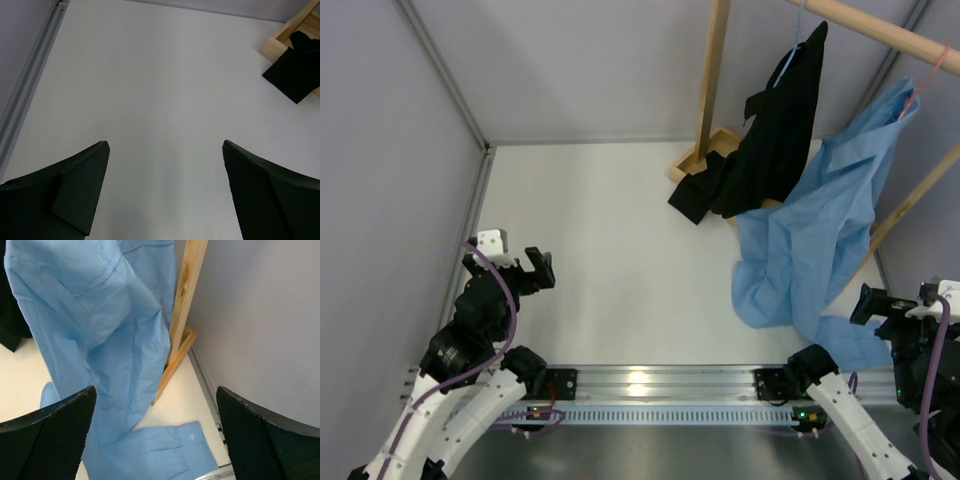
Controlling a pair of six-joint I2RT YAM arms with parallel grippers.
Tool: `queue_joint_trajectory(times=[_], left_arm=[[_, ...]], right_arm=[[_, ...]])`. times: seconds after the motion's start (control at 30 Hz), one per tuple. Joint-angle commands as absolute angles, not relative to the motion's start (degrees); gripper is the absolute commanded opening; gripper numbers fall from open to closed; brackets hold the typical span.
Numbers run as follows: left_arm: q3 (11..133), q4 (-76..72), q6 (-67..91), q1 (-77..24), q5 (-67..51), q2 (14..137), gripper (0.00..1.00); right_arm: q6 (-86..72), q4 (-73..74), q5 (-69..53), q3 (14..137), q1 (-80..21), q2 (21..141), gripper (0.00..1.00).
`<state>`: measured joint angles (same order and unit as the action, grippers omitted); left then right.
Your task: Place the shirt on the hanger
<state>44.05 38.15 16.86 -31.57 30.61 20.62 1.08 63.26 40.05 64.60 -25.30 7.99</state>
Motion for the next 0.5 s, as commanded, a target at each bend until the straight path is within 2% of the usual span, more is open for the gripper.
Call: queue_joint_trajectory(times=[0.0,0.47], left_arm=[[43.42,35.42,16.35,-31.2,29.97,20.3,0.98],[43.07,34.89,16.08,-31.29,29.62,20.57,0.98]], right_arm=[[1.85,60.91,41.05,63.28,-26.02,7.56,0.99],[1.41,60.03,41.22,62.49,-26.02,6.77,1.0]])
